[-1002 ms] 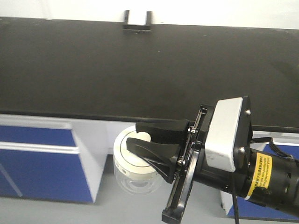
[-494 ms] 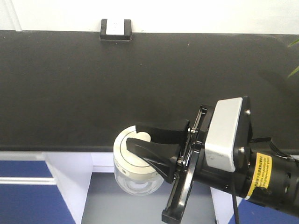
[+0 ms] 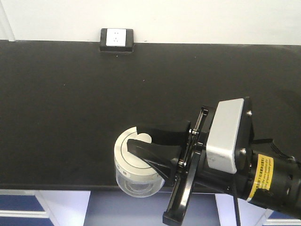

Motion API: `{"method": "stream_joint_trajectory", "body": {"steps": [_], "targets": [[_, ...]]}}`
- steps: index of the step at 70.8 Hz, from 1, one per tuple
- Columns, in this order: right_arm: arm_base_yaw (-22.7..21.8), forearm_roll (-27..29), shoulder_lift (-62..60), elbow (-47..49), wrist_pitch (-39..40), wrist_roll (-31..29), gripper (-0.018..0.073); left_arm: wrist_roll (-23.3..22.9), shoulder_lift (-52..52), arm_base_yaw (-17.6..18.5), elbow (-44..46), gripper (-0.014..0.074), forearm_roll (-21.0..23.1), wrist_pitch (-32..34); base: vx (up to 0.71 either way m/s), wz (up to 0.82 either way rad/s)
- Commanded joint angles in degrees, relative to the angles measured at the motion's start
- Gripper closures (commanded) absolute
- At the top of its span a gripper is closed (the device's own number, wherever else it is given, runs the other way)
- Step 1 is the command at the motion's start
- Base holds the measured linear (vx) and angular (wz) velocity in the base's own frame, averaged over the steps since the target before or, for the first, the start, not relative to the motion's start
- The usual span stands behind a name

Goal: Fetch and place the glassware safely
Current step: 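Hold the jar in the right gripper as the base turns to face the black countertop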

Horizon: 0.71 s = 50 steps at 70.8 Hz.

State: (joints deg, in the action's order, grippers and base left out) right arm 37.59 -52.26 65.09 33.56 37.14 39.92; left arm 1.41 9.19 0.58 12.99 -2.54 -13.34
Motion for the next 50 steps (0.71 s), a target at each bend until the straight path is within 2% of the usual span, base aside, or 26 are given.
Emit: {"method": "stream_joint_trajectory", "body": {"steps": [1, 50], "targets": [[0.08, 2.45, -1.51, 1.90, 4.28, -0.44, 0.0559, -0.58, 0.66, 0.30, 1.54, 0.0603, 0.15, 4.07, 0.20, -0.01], [0.08, 2.45, -1.51, 1.90, 4.28, -0.44, 0.0559, -0.58, 0.66, 0.30, 1.54, 0.0603, 0.15, 4.07, 0.15, -0.01]]}}
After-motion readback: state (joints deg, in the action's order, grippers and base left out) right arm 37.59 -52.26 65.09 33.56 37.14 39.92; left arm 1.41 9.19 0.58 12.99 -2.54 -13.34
